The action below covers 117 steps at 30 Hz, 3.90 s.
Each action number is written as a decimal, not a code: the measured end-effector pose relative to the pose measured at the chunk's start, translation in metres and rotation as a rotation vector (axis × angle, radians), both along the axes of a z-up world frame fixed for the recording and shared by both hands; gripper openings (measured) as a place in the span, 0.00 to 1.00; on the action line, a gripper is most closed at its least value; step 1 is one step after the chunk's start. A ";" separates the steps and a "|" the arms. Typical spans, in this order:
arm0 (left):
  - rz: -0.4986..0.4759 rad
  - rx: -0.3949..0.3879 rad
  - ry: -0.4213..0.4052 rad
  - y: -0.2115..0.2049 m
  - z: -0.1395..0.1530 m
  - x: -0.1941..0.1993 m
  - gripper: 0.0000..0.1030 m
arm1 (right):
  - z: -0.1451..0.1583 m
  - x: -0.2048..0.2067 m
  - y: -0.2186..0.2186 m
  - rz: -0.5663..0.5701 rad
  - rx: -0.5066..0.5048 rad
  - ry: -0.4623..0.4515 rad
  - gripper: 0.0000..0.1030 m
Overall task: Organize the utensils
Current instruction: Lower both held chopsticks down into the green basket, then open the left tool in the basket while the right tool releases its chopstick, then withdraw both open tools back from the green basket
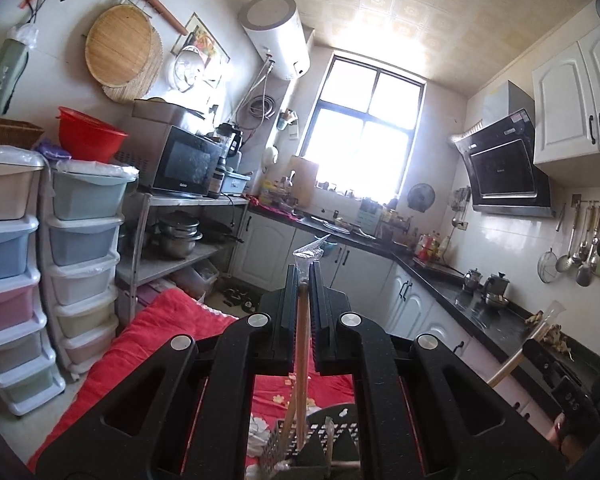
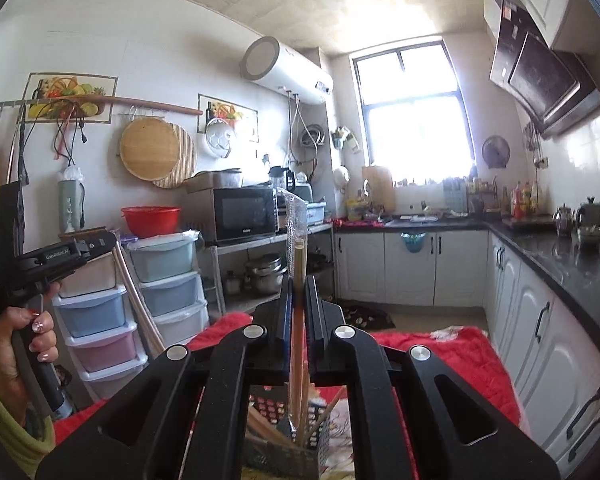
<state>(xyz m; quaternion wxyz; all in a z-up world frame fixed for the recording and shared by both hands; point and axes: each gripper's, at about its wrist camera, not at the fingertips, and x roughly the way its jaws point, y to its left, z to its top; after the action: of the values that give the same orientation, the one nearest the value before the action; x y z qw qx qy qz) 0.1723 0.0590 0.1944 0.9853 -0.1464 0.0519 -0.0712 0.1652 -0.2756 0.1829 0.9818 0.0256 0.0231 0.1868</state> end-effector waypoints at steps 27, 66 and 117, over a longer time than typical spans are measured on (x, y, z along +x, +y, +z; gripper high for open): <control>-0.037 -0.017 0.073 -0.022 -0.072 0.033 0.03 | -0.057 0.043 0.021 -0.033 -0.058 0.089 0.06; -0.108 0.004 0.126 -0.010 -0.076 -0.014 0.90 | -0.076 -0.001 0.020 -0.026 -0.067 0.139 0.62; -0.117 0.140 0.389 -0.047 -0.214 -0.069 0.90 | -0.200 -0.074 0.034 -0.073 -0.146 0.336 0.93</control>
<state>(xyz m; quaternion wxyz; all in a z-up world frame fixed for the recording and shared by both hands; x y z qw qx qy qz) 0.1031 0.0118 -0.0196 0.9587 -0.0854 0.2541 -0.0947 0.0914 -0.2420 -0.0172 0.9695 -0.0142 0.1994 0.1421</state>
